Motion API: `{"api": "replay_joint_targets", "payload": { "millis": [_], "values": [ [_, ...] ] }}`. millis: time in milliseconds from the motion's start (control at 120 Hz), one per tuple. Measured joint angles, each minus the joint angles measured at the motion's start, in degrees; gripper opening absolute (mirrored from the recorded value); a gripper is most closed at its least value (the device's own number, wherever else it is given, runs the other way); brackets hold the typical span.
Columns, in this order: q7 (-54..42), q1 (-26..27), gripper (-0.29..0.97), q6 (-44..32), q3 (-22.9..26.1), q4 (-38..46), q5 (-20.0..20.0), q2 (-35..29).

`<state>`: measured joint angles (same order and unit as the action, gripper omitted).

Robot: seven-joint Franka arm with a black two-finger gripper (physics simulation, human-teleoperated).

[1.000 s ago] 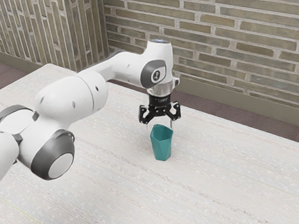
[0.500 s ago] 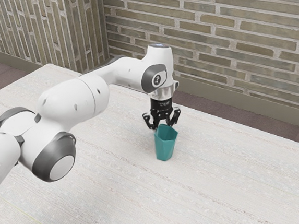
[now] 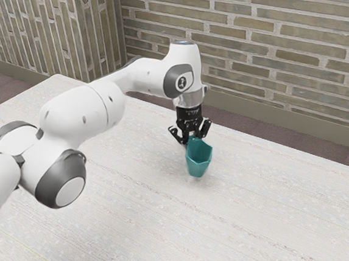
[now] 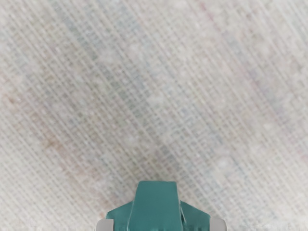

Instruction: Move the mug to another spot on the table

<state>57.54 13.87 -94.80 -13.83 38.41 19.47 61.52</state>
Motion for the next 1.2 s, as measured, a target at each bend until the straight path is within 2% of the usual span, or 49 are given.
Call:
{"api": "replay_joint_targets", "payload": {
  "millis": [67, 150, 442, 692, 908, 1200],
  "values": [
    [0.22, 0.02, 0.04, 0.39, -0.03, 1.19, -0.01, -2.07],
    [0.39, 0.03, 0.04, 0.57, 0.22, 6.65, 0.02, -6.65],
    [-1.42, 0.03, -0.05, -8.15, 2.65, 46.33, -0.14, -33.07],
    [-3.09, 0.14, -0.06, -14.01, 2.35, 68.47, -0.31, -48.15],
    [-4.18, -1.54, -0.07, -15.61, -0.82, 72.9, -0.43, -51.74],
    [-5.28, -8.47, -0.08, -16.01, -1.31, 72.88, -1.58, -49.52]
  ]
}}
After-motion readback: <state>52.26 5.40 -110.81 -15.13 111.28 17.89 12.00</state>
